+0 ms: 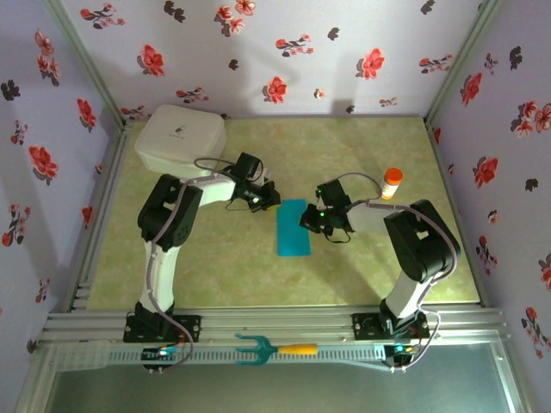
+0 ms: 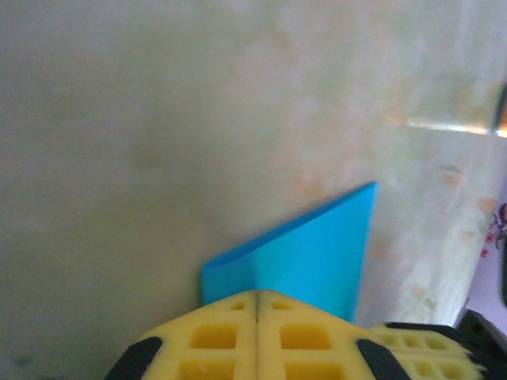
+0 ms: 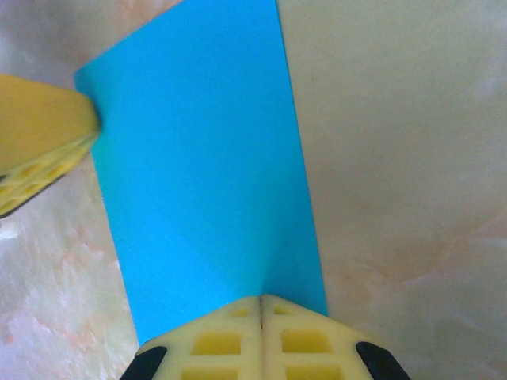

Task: Fold a paper plane with a square sheet of paper (pick it up from the middle)
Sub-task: First fold the square sheet of paper in half at the center of the table.

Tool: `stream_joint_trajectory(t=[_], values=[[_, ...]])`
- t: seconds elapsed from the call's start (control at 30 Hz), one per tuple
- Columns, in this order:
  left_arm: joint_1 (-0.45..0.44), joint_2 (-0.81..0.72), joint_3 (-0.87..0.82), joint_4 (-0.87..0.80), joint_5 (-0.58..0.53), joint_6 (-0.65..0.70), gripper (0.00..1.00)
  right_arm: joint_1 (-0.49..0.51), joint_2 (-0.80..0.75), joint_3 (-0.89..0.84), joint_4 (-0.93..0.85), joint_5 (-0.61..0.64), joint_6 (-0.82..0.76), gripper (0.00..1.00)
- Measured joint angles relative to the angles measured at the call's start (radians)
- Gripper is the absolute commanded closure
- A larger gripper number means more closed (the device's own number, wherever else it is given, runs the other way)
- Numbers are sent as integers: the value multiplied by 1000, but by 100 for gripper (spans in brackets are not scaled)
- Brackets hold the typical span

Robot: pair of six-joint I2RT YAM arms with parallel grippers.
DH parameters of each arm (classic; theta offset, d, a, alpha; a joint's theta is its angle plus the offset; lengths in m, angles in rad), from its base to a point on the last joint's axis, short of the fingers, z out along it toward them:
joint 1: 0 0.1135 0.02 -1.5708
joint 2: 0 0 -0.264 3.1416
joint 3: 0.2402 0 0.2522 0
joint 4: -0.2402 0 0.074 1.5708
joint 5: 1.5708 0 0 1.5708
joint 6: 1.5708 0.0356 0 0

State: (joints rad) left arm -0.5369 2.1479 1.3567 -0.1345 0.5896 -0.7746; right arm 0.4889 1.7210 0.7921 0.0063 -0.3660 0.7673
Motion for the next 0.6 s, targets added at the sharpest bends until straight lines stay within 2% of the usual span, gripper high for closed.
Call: stream_joint_trajectory(t=[0.6], values=[[7,-18,16,-25,-32,-13,94,0,-1,4,-8,0,-8,100]])
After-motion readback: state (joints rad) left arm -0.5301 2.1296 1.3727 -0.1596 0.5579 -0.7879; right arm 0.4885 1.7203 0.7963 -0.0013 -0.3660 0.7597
